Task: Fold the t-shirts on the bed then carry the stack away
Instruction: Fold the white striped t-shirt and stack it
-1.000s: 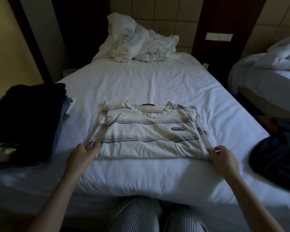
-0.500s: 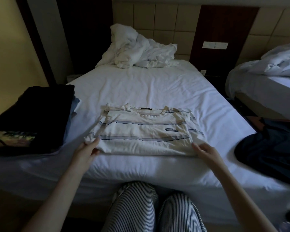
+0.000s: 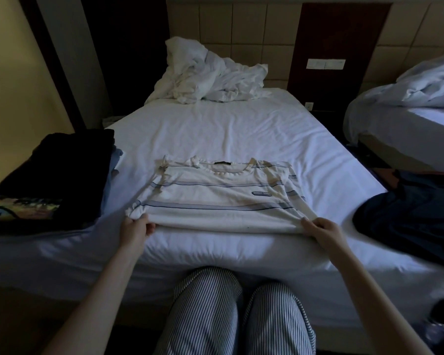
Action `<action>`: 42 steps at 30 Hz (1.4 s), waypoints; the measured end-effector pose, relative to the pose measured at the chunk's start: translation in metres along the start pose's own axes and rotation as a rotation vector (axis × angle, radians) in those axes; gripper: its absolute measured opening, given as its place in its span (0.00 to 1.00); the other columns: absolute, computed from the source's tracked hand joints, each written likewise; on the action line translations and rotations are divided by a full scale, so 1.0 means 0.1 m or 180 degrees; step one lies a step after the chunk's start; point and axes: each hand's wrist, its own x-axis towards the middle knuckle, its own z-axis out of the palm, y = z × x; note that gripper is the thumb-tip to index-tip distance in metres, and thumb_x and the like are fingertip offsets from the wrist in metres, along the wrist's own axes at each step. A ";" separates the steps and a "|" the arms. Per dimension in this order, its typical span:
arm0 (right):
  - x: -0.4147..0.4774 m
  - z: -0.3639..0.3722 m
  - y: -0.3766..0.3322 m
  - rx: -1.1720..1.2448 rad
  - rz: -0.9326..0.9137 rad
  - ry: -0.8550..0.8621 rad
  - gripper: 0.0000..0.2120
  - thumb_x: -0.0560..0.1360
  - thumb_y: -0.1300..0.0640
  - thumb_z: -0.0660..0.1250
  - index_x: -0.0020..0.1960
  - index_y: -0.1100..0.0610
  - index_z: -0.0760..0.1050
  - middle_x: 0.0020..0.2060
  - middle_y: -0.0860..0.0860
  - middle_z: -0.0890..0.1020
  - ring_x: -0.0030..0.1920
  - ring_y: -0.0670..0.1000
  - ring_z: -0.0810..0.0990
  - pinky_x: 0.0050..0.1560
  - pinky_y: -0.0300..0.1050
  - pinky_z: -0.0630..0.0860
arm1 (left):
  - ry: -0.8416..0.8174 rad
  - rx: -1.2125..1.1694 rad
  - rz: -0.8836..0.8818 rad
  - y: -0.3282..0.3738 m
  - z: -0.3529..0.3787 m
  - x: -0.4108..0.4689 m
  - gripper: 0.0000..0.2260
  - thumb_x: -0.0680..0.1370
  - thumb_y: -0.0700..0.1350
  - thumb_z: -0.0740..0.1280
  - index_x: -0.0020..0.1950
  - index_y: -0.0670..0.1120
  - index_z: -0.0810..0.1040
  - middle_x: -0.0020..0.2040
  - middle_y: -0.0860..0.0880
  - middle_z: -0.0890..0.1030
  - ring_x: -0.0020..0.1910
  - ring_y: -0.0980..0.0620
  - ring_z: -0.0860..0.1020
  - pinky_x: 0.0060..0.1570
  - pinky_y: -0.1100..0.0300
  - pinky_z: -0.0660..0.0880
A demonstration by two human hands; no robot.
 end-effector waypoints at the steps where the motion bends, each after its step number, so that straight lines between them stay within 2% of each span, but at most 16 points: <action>1: -0.01 0.01 0.00 0.0167 0.0002 0.0062 0.19 0.71 0.48 0.71 0.31 0.60 0.71 0.24 0.51 0.69 0.29 0.49 0.66 0.27 0.38 0.60 | -0.0090 0.0037 0.0118 0.00 0.01 -0.01 0.07 0.79 0.35 0.59 0.55 0.38 0.73 0.41 0.41 0.78 0.29 0.57 0.79 0.27 0.66 0.75; 4: -0.04 0.09 0.00 -0.0029 -0.0127 0.0506 0.16 0.68 0.49 0.68 0.35 0.63 0.73 0.29 0.54 0.74 0.35 0.55 0.74 0.32 0.39 0.65 | -0.0277 0.0075 0.0561 0.06 0.15 -0.12 0.16 0.79 0.38 0.57 0.67 0.39 0.70 0.61 0.42 0.76 0.58 0.46 0.76 0.58 0.52 0.75; 6: -0.06 0.21 0.06 -0.0670 -0.0185 0.0852 0.09 0.72 0.55 0.69 0.45 0.61 0.75 0.45 0.57 0.78 0.51 0.60 0.76 0.46 0.46 0.66 | -0.0388 0.0089 0.0929 0.14 0.30 -0.24 0.18 0.80 0.39 0.55 0.70 0.39 0.67 0.66 0.43 0.73 0.65 0.47 0.71 0.67 0.50 0.67; 9: -0.14 0.34 0.22 -0.1684 -0.0577 0.1042 0.16 0.77 0.52 0.61 0.64 0.50 0.74 0.69 0.54 0.69 0.69 0.58 0.63 0.63 0.47 0.52 | -0.0839 0.0177 0.1131 0.31 0.64 -0.42 0.17 0.81 0.43 0.56 0.69 0.42 0.67 0.62 0.45 0.74 0.59 0.49 0.73 0.62 0.55 0.68; 13: -0.09 0.33 0.32 -0.1969 -0.0868 0.0945 0.19 0.74 0.51 0.55 0.61 0.43 0.76 0.69 0.50 0.71 0.71 0.58 0.62 0.64 0.50 0.51 | -0.1567 0.1351 0.2161 0.52 1.42 -0.67 0.24 0.74 0.56 0.59 0.56 0.36 0.75 0.51 0.31 0.76 0.53 0.34 0.74 0.57 0.42 0.70; 16: -0.04 0.28 0.30 -0.1674 -0.0538 0.0640 0.19 0.79 0.55 0.58 0.69 0.46 0.68 0.73 0.46 0.63 0.75 0.53 0.51 0.69 0.46 0.43 | -0.2386 0.2538 0.3512 0.34 2.06 -1.13 0.19 0.77 0.54 0.56 0.46 0.40 0.77 0.42 0.37 0.79 0.43 0.40 0.77 0.46 0.44 0.74; 17: -0.03 0.27 0.30 -0.1506 -0.0425 0.0561 0.21 0.78 0.53 0.58 0.71 0.48 0.65 0.74 0.46 0.62 0.76 0.51 0.49 0.70 0.43 0.41 | -0.2829 0.3078 0.3475 0.19 2.22 -1.30 0.18 0.79 0.54 0.55 0.52 0.43 0.77 0.51 0.39 0.79 0.51 0.41 0.77 0.54 0.44 0.72; 19: -0.02 0.23 0.29 -0.1000 -0.0290 0.0535 0.26 0.73 0.49 0.54 0.70 0.54 0.65 0.72 0.49 0.65 0.75 0.50 0.50 0.70 0.41 0.42 | -0.3347 0.4468 0.2819 -0.25 2.40 -1.50 0.22 0.81 0.57 0.52 0.72 0.49 0.64 0.74 0.46 0.63 0.74 0.41 0.57 0.71 0.39 0.49; 23: -0.10 0.13 0.20 0.0347 0.0085 0.0774 0.36 0.63 0.54 0.53 0.72 0.58 0.63 0.73 0.57 0.62 0.74 0.53 0.53 0.71 0.44 0.49 | -0.3224 0.5119 0.3131 -0.68 2.43 -1.49 0.29 0.80 0.60 0.48 0.77 0.48 0.49 0.78 0.49 0.47 0.76 0.42 0.39 0.70 0.38 0.35; 25: -0.16 0.09 0.11 0.0638 0.0109 0.0728 0.37 0.63 0.50 0.55 0.72 0.56 0.62 0.73 0.56 0.60 0.74 0.50 0.52 0.72 0.44 0.49 | -0.3573 0.5043 0.2802 -0.55 2.44 -1.44 0.34 0.76 0.67 0.50 0.77 0.50 0.50 0.78 0.48 0.49 0.77 0.46 0.40 0.71 0.40 0.36; 29: -0.17 0.08 -0.13 0.0136 -0.0619 0.1010 0.34 0.64 0.40 0.52 0.67 0.51 0.71 0.69 0.49 0.69 0.73 0.50 0.58 0.72 0.50 0.54 | -0.3720 0.4044 0.2621 -0.15 2.34 -1.21 0.25 0.72 0.63 0.50 0.60 0.50 0.73 0.62 0.46 0.76 0.65 0.45 0.71 0.65 0.51 0.64; 32: -0.02 0.19 -0.28 -0.0789 -0.1475 0.1017 0.25 0.71 0.44 0.52 0.61 0.51 0.77 0.65 0.49 0.75 0.71 0.54 0.63 0.69 0.49 0.54 | -0.2890 0.4923 0.3769 -0.28 2.03 -0.95 0.27 0.76 0.60 0.42 0.71 0.54 0.66 0.73 0.47 0.65 0.73 0.45 0.61 0.69 0.50 0.55; 34: 0.03 0.31 -0.17 -0.1682 -0.1495 0.0575 0.27 0.73 0.42 0.49 0.64 0.50 0.75 0.67 0.50 0.73 0.71 0.57 0.64 0.69 0.52 0.55 | -0.2709 0.5106 0.3870 -0.50 1.86 -0.88 0.29 0.76 0.63 0.37 0.76 0.59 0.53 0.78 0.50 0.52 0.76 0.46 0.52 0.73 0.47 0.50; 38: -0.01 0.43 0.21 -0.2476 -0.1251 0.0322 0.25 0.72 0.42 0.54 0.64 0.48 0.75 0.62 0.53 0.78 0.61 0.63 0.76 0.62 0.53 0.59 | -0.3035 0.4955 0.3342 -0.51 1.89 -0.86 0.34 0.69 0.67 0.33 0.75 0.64 0.45 0.78 0.56 0.46 0.77 0.51 0.46 0.73 0.50 0.43; 40: 0.02 0.42 0.24 -0.2502 -0.1256 0.0422 0.24 0.72 0.43 0.55 0.64 0.48 0.75 0.62 0.52 0.78 0.60 0.63 0.76 0.61 0.54 0.59 | -0.3264 0.4488 0.2868 -0.43 1.96 -0.81 0.32 0.72 0.67 0.42 0.75 0.61 0.56 0.77 0.54 0.55 0.75 0.50 0.54 0.73 0.52 0.48; 42: 0.02 0.43 0.21 -0.2485 -0.1269 0.0479 0.24 0.73 0.43 0.54 0.65 0.47 0.74 0.63 0.52 0.78 0.61 0.63 0.76 0.62 0.53 0.59 | -0.3146 0.3116 0.2156 -0.36 2.02 -0.80 0.28 0.73 0.62 0.55 0.66 0.48 0.73 0.65 0.46 0.74 0.66 0.47 0.70 0.66 0.54 0.65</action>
